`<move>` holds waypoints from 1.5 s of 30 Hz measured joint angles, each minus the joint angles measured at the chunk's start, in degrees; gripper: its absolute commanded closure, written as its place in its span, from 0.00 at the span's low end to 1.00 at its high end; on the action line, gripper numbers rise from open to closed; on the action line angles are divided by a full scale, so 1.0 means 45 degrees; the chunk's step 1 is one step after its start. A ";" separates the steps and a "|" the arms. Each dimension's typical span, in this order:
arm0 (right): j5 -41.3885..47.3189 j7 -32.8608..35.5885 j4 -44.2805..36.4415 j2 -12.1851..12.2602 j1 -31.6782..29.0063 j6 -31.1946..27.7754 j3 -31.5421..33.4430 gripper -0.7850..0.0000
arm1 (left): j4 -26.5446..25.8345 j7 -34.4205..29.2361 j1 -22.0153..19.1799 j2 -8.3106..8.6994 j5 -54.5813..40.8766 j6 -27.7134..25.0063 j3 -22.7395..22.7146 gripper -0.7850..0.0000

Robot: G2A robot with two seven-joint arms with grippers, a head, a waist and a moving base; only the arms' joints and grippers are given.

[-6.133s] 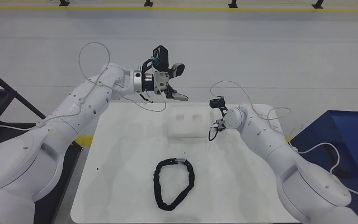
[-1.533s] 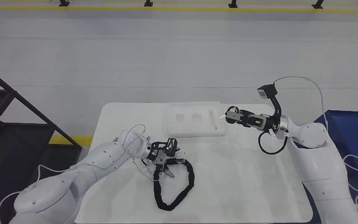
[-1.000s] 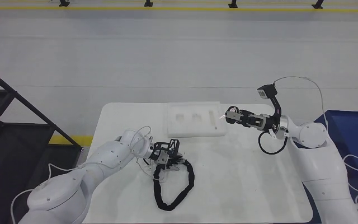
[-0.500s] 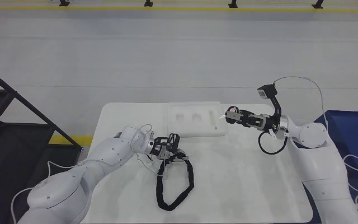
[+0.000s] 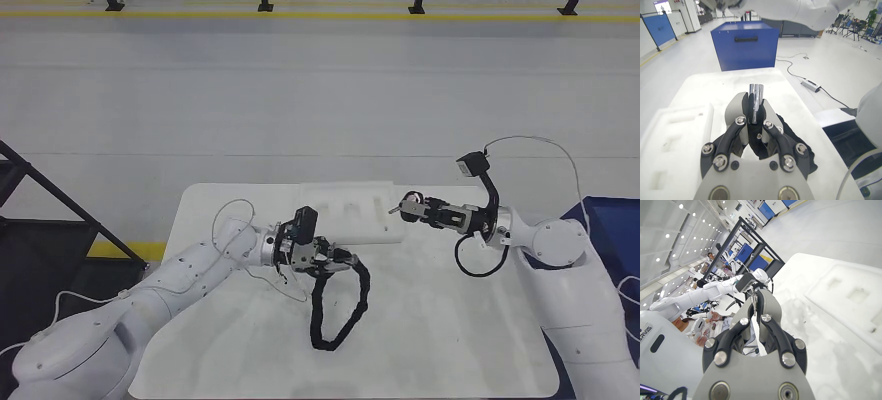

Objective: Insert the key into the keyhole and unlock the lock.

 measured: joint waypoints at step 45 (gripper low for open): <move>-0.6717 -0.0335 -0.7395 0.0633 -0.1637 0.5174 0.0078 1.00 | -0.0324 0.3532 0.1571 -0.0774 0.1015 0.4166 -0.1408 1.00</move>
